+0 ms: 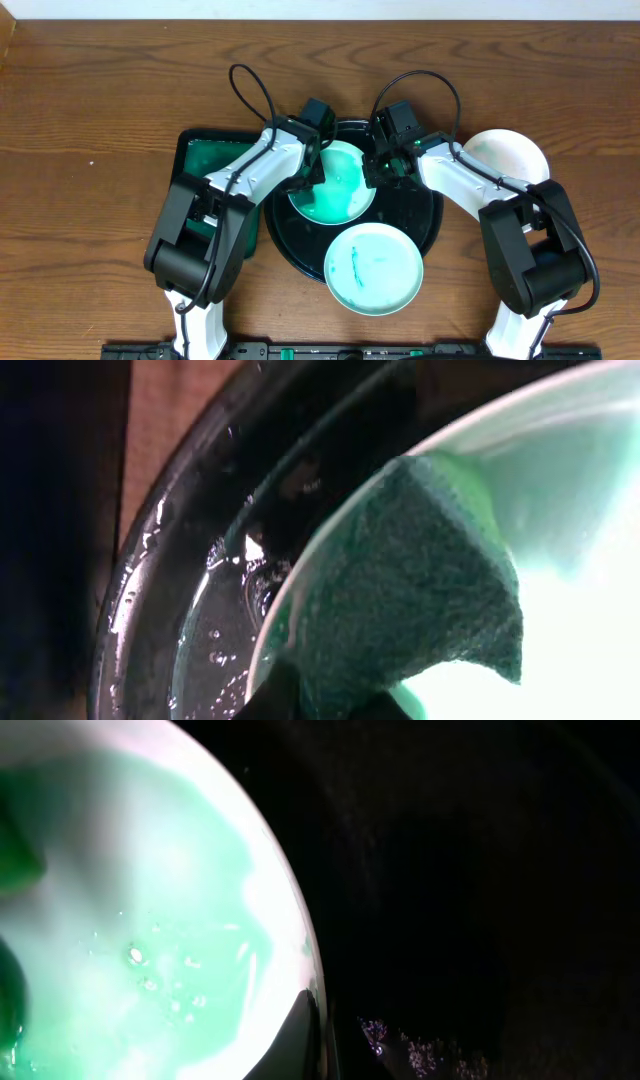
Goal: Clean dirty plates on tray and stack at the side
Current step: 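Scrub the pale green plate with the sponge in the left gripper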
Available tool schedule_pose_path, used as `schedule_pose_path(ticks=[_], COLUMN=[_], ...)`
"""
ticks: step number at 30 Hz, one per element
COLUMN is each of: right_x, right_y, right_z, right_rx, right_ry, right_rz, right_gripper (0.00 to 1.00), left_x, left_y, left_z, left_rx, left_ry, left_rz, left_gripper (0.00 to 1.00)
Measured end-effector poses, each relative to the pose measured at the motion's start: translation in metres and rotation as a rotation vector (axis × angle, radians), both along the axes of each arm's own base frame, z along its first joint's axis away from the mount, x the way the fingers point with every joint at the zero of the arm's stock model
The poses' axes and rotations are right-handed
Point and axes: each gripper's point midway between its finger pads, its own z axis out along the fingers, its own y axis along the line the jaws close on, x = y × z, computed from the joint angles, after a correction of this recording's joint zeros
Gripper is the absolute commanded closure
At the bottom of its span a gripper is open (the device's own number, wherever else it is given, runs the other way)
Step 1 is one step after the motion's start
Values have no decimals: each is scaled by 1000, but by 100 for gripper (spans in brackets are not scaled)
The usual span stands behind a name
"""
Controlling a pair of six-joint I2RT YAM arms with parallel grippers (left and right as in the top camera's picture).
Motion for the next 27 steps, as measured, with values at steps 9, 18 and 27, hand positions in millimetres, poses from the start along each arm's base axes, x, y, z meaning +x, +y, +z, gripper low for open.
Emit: schedule_pose_path(ticks=[9,18,27], right_x=[0,1,2], right_y=[-1,-2,-2], right_z=[0,0,0], right_rx=[0,-6,-6], right_ry=[3,0,-3], right_rz=[-12,-21,-22], right_gripper=[99,99,99], left_x=[29,35,6], left_y=[-27,-85,-122], left_z=[0,0,2], left_rx=[-175,-451,-619], left_ry=[-96,-73,49], left_rz=[-2,-78,-202], left_gripper=[93,93,93])
